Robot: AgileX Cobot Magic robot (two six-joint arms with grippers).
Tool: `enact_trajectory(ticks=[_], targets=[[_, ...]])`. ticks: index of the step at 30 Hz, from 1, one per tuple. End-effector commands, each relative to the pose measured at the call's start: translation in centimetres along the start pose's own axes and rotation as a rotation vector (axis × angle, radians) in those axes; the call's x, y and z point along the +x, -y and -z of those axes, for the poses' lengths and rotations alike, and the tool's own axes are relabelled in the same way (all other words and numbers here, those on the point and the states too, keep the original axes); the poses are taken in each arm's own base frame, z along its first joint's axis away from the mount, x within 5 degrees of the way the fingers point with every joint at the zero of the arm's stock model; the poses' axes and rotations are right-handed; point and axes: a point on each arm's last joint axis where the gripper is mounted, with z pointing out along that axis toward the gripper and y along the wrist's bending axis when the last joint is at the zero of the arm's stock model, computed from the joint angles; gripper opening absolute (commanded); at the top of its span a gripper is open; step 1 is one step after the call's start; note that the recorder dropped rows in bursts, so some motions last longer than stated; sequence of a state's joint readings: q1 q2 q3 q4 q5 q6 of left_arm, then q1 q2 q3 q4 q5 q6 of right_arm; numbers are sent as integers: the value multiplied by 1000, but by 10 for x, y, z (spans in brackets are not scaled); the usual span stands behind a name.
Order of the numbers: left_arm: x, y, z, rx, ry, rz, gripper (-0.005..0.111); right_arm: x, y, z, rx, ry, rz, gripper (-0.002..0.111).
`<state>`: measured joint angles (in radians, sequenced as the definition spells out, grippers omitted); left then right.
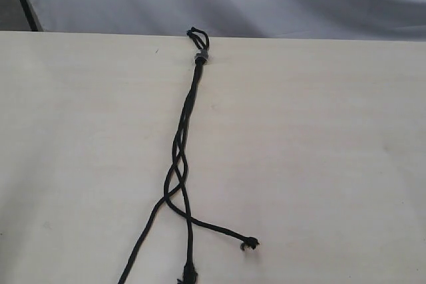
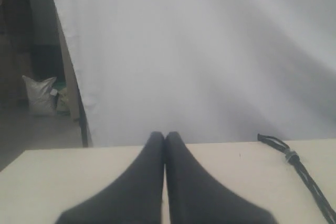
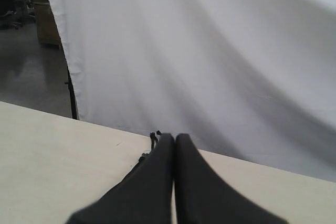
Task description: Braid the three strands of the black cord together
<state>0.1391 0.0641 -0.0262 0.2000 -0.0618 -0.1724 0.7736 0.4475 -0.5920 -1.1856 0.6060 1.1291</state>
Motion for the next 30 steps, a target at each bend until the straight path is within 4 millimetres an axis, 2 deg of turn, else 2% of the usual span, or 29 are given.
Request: enact_trajectory(ticks=[1,19,30], targets=[[8,0,0,-7,-10,26,1,0,1,1,5,6,3,0],[21,-1,6,-25,-142,84,1,0,1,1,5,6,3,0],[23,-1,7,-19,-164,26,1,0,1,1,5,6,3,0]])
